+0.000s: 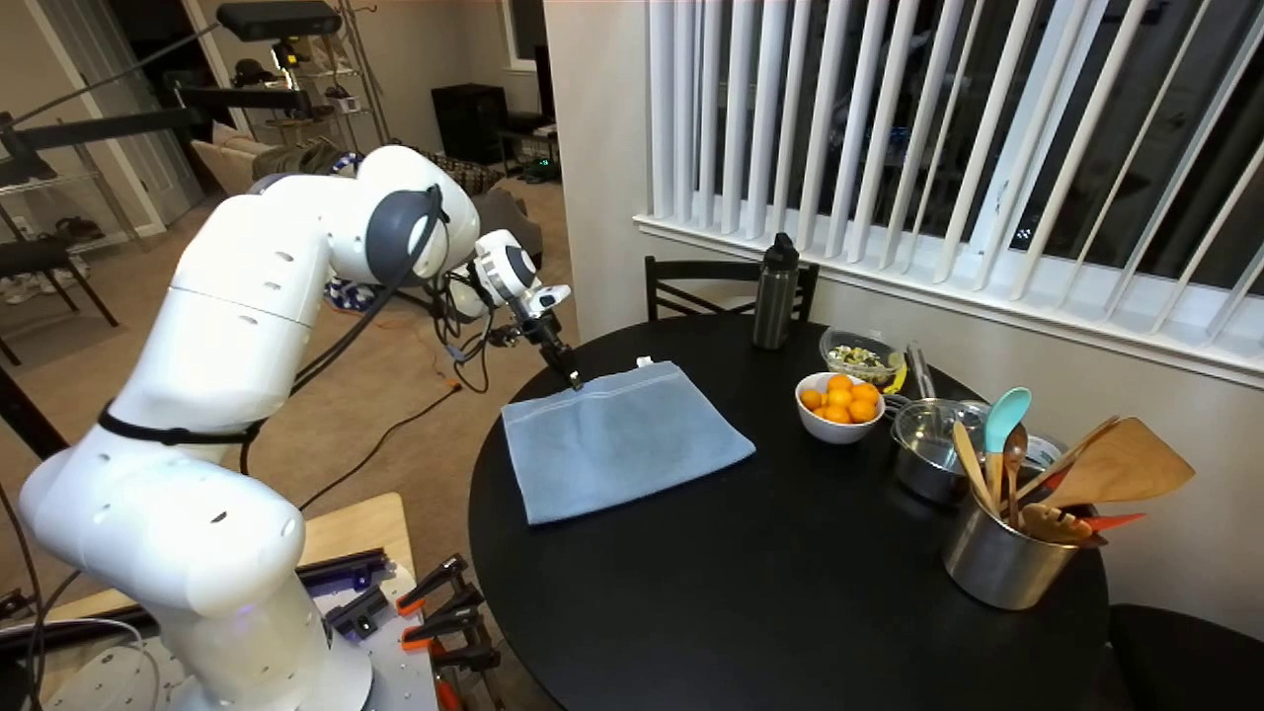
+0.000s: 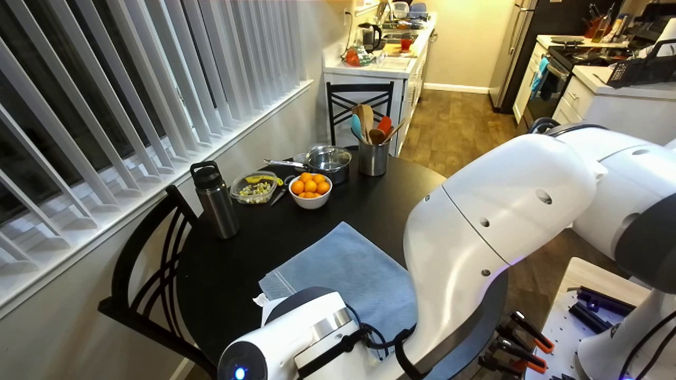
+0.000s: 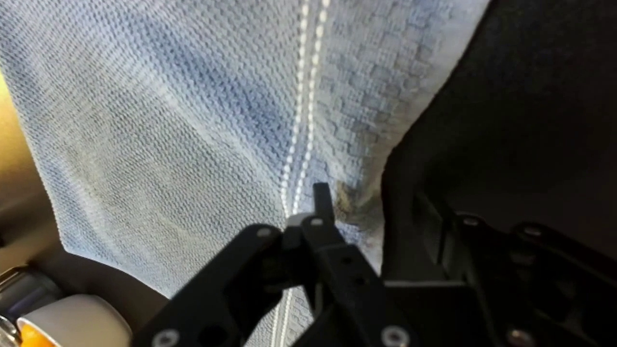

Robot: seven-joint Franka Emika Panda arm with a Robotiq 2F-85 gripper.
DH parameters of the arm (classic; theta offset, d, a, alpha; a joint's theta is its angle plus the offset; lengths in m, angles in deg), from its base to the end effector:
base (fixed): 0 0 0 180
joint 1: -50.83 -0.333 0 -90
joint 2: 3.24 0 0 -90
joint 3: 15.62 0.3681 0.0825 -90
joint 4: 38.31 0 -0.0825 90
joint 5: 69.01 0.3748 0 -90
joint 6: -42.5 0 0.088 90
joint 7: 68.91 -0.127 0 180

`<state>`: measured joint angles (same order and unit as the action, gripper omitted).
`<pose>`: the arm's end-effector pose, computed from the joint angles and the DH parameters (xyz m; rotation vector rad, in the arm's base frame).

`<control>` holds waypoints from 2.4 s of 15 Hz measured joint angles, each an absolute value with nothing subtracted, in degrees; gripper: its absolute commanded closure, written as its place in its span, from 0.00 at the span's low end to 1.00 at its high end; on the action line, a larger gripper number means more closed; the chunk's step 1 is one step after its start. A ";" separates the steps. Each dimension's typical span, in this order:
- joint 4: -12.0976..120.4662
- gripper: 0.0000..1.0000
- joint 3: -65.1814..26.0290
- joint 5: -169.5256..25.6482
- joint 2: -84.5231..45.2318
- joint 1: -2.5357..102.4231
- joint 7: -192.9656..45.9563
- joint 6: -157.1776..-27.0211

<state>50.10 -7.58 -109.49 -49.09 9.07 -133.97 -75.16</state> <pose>0.5036 0.4991 0.1927 2.6456 0.1696 0.3458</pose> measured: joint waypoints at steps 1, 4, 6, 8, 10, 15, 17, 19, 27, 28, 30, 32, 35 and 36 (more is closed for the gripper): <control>50.10 0.16 -7.52 -109.49 -49.06 9.05 -133.97 -76.01; 50.09 0.01 -7.47 -109.48 -48.85 8.89 -133.97 -78.07; 50.10 0.00 -7.55 -109.38 -48.82 8.78 -133.97 -78.28; 50.10 0.00 -8.20 -109.31 -48.94 8.59 -133.97 -78.06; 50.04 0.00 -9.33 -109.31 -49.20 8.35 -133.99 -77.93; 48.13 0.00 -12.27 -109.31 -50.41 7.54 -135.05 -76.37; 47.26 0.00 -13.07 -109.31 -50.93 7.15 -135.63 -75.23; 46.47 0.00 -13.52 -109.31 -51.49 6.83 -135.84 -73.92; 42.76 0.00 -14.39 -109.31 -54.14 5.17 -137.90 -68.81; 42.63 0.00 -14.44 -109.31 -54.19 5.04 -137.90 -68.56; 42.60 0.00 -14.33 -109.31 -54.19 4.94 -137.90 -68.60; 42.59 0.00 -14.24 -109.31 -54.19 4.95 -137.90 -68.93; 42.59 0.00 -14.24 -109.31 -54.19 5.00 -137.90 -69.11; 42.59 0.00 -14.24 -109.29 -54.19 5.02 -137.90 -69.11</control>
<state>42.59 -14.24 -109.29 -54.19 5.02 -137.90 -69.11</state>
